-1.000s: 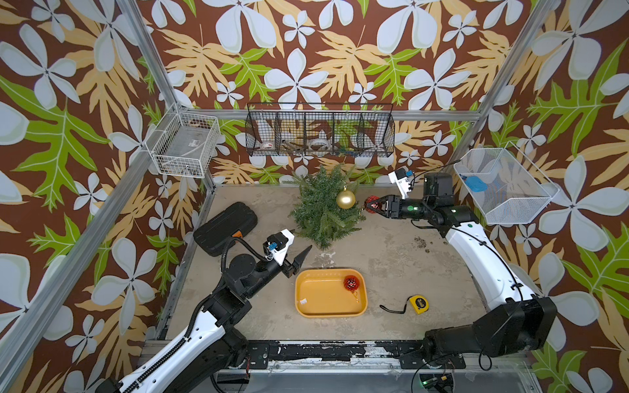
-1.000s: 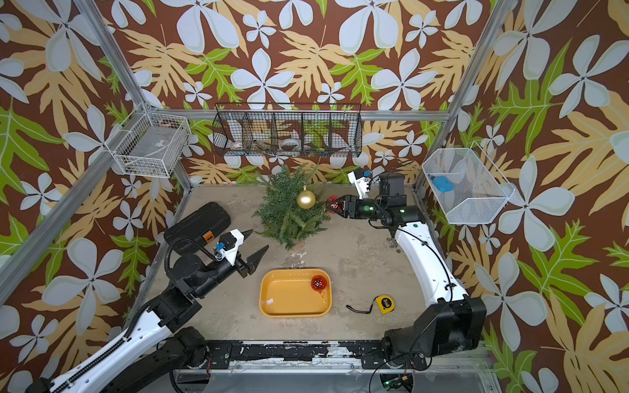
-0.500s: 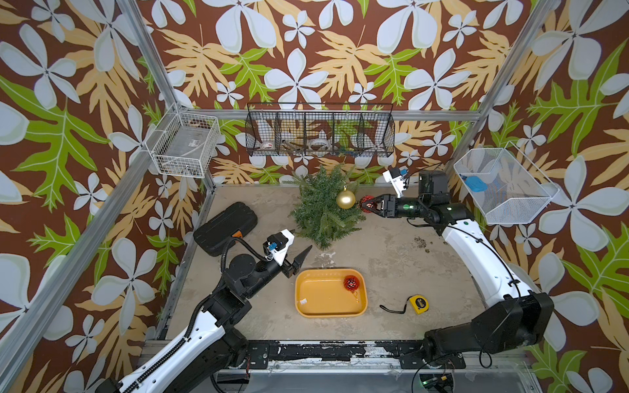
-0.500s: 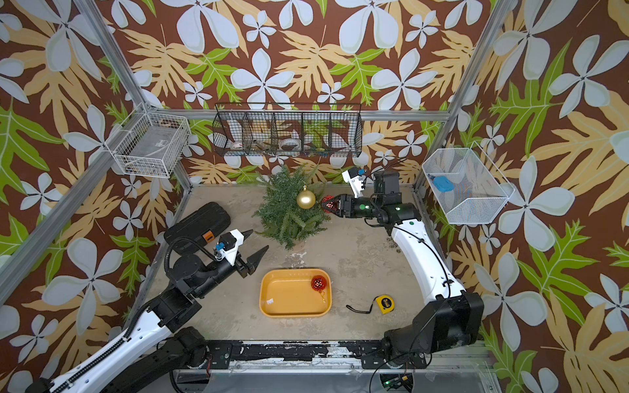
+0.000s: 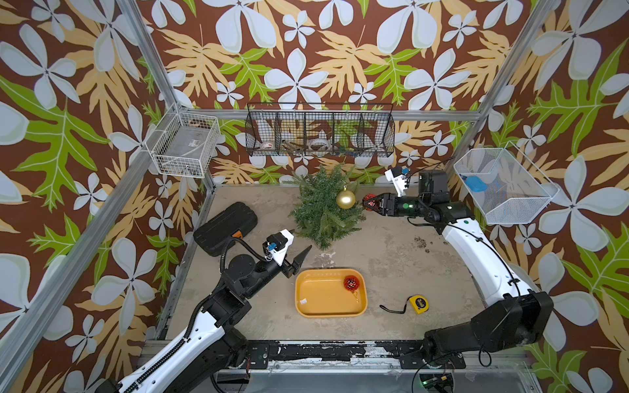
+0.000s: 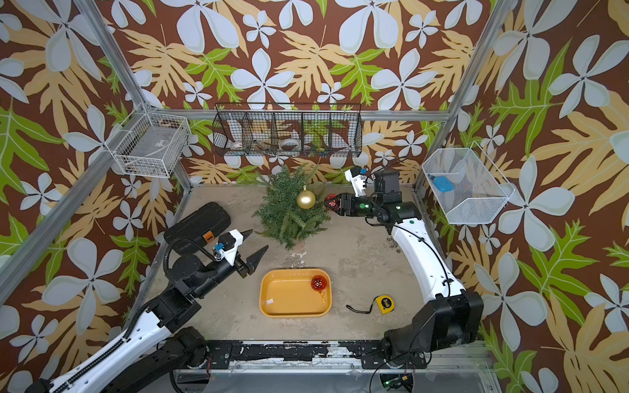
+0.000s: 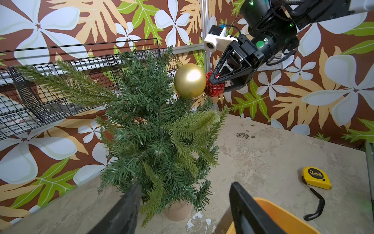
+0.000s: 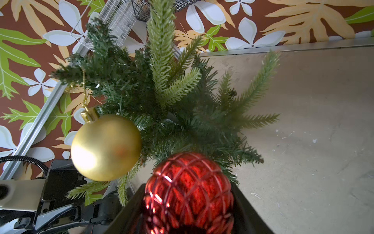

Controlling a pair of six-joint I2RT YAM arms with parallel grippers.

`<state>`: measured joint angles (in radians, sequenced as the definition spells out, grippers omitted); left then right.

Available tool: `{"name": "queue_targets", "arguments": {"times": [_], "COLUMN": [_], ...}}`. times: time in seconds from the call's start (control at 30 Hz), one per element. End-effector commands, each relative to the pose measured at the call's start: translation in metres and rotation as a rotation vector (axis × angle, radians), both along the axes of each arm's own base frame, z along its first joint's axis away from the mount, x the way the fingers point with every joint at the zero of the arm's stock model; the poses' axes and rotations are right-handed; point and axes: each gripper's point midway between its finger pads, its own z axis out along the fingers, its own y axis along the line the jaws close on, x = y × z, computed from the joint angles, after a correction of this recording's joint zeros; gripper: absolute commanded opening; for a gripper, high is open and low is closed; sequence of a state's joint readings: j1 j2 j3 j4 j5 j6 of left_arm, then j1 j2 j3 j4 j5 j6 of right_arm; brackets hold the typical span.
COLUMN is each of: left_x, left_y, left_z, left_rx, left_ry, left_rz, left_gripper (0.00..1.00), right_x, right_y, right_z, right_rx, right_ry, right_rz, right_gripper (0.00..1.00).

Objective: Decorate the small christmas tree with ornaments
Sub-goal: Hang an ornament on the christmas tree.

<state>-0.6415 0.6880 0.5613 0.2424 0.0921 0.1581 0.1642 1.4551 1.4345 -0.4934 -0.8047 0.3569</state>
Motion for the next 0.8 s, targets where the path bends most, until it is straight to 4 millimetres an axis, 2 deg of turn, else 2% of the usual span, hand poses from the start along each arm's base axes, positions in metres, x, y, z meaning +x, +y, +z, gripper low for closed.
{"name": "queue_targets", "arguments": {"times": [0.0,0.3,0.77], "left_x": [-0.001,-0.001,-0.001], "left_y": [0.0,0.0,-0.001], "left_z": [0.007,0.007,0.005], "left_rx": [-0.015,-0.014,-0.013], "left_ry": [-0.023,-0.022,-0.021], "left_rz": [-0.003,-0.006,-0.01], "left_gripper": [0.7,0.7,0.7], "right_x": [0.003,-0.005,-0.028], "right_y": [-0.004,-0.008,-0.008], "right_z": [-0.002,-0.014,-0.017], "right_rx": [-0.036,-0.054,0.026], "right_ry": [-0.015,0.001,0.017], "right_rz": [-0.023,-0.035,-0.047], "right_gripper": [0.52,0.52,0.52]}}
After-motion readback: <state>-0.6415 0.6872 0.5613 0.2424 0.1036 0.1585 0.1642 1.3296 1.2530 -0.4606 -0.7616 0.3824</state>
